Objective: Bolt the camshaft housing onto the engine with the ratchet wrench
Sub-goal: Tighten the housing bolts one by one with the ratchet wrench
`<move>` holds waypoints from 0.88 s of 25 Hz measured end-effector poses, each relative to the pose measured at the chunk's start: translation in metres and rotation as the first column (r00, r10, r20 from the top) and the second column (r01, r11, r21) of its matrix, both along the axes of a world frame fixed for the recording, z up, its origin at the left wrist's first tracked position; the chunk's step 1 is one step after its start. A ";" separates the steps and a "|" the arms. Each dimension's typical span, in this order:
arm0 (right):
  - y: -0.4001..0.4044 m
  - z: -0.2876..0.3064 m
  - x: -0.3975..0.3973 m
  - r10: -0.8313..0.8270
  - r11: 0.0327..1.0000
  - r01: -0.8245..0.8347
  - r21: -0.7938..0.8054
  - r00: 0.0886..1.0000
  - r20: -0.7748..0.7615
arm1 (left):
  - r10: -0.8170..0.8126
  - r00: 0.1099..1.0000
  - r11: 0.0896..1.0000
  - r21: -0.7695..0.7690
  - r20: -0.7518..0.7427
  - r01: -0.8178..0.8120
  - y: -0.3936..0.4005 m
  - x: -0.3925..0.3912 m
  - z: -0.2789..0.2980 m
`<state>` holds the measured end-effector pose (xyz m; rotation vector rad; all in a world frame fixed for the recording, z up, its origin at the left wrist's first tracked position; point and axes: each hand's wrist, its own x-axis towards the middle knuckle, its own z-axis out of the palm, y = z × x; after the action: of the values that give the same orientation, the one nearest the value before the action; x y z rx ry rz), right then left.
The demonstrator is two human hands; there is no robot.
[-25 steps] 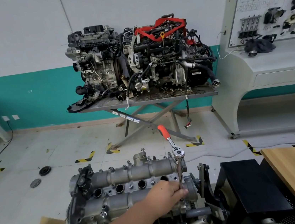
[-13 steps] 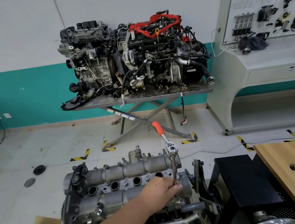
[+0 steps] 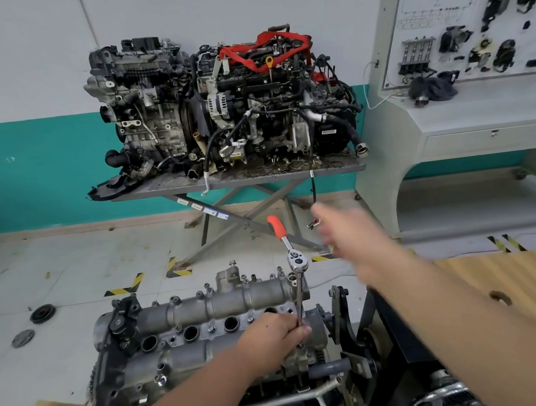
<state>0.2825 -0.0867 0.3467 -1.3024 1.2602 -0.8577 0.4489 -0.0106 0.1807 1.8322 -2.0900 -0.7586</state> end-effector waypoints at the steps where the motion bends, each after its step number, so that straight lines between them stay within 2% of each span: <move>1: 0.008 -0.018 0.015 0.135 0.979 -0.127 0.156 0.990 -0.039 | 0.001 1.000 1.000 0.006 -0.009 -0.001 0.000 0.000 0.001; 2: 0.016 -0.031 0.027 0.242 0.927 -0.233 0.295 0.970 0.005 | -0.002 1.000 1.000 0.019 -0.027 0.002 0.000 -0.001 0.002; 3: 0.020 -0.039 0.036 0.294 0.869 -0.320 0.379 0.948 0.124 | -0.008 0.999 0.999 0.033 -0.045 0.010 -0.001 -0.001 0.003; 4: 0.020 -0.042 0.039 0.313 0.833 -0.387 0.394 0.919 0.241 | -0.014 0.998 0.999 0.044 -0.057 0.017 -0.002 0.000 0.004; 9: 0.018 -0.057 0.037 0.220 0.867 -0.428 0.257 0.789 0.574 | -0.033 0.996 0.997 0.072 -0.081 0.039 -0.002 0.003 0.002; 11: 0.020 -0.068 0.033 0.203 0.868 -0.457 0.195 0.684 0.701 | -0.036 0.995 0.996 0.080 -0.095 0.044 -0.002 0.003 0.001; 14: 0.025 -0.076 0.027 0.252 0.863 -0.498 0.083 0.567 0.785 | -0.035 0.995 0.993 0.105 -0.095 0.045 -0.002 0.002 0.004; 15: 0.028 -0.078 0.027 0.294 0.873 -0.487 0.031 0.576 0.762 | -0.034 0.996 0.992 0.119 -0.086 0.044 -0.003 0.002 0.005; 17: 0.032 -0.080 0.024 0.377 0.902 -0.422 -0.088 0.672 0.638 | -0.023 0.998 0.989 0.144 -0.063 0.032 -0.003 0.002 0.008; 19: 0.036 -0.080 0.021 0.428 0.903 -0.365 -0.228 0.816 0.389 | 0.004 0.998 0.986 0.165 -0.063 0.006 -0.002 0.002 0.010; 20: 0.038 -0.082 0.019 0.436 0.872 -0.345 -0.348 0.870 0.229 | 0.018 0.998 0.985 0.171 -0.067 -0.007 -0.001 0.002 0.010; 22: 0.036 -0.088 0.019 0.403 0.715 -0.324 -0.619 0.915 -0.014 | 0.031 0.997 0.983 0.184 -0.066 -0.018 0.001 0.003 0.010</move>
<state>0.3016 -0.0504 0.2584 -1.9046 0.5825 -1.0792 0.4516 -0.0099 0.1910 1.8911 -2.0099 -1.0237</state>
